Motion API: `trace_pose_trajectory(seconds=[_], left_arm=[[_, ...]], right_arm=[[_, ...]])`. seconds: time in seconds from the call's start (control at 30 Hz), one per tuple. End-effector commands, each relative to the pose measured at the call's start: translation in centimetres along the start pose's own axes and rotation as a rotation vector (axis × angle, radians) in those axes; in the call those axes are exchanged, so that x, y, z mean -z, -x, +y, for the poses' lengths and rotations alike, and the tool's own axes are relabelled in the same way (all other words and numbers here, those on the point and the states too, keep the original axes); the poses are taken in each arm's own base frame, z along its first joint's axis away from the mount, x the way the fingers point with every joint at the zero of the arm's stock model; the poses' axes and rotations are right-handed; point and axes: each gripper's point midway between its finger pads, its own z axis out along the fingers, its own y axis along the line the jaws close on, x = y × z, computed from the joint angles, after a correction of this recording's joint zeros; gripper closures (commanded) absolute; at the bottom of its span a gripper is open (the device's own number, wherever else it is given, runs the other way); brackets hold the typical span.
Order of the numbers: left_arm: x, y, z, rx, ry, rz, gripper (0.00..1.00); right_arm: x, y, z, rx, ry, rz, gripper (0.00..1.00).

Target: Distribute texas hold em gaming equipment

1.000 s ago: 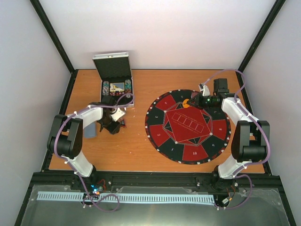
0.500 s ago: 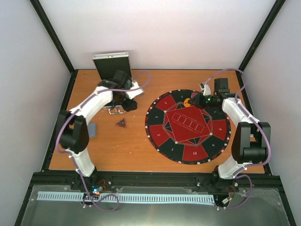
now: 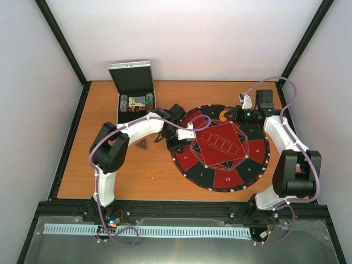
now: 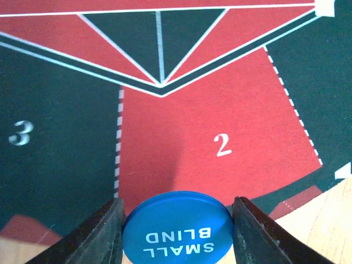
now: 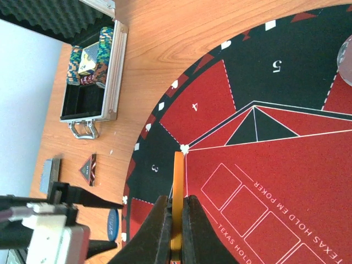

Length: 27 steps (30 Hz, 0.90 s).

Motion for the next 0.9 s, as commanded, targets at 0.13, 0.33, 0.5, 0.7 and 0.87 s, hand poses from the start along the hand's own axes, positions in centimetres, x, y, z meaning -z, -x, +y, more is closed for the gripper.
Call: trace_pose_trajectory(seconds=[0.13, 0.33, 0.5, 0.7, 0.87], left_arm=[[-3.4, -0.1, -1.4, -0.068, -0.005, 0.044, 0.6], [-3.8, 0.5, -0.3, -0.051, 0.044, 0.047, 0.36], [-1.5, 2.0, 0.0, -0.083, 0.055, 0.022, 0.0], [4.5, 4.4, 0.9, -0.072, 0.022, -0.103, 0.0], [9.1, 4.2, 5.3, 0.015, 0.102, -0.203, 0.0]], right_arm=[[1.2, 0.8, 0.4, 0.029, -0.016, -0.056, 0.97], [1.9, 0.6, 0.0, 0.044, -0.063, -0.075, 0.97], [2.0, -0.2, -1.0, 0.014, -0.112, -0.083, 0.97], [3.5, -2.1, -4.5, -0.104, -0.257, -0.088, 0.97], [4.6, -7.1, -7.0, -0.321, -0.299, -0.062, 0.97]])
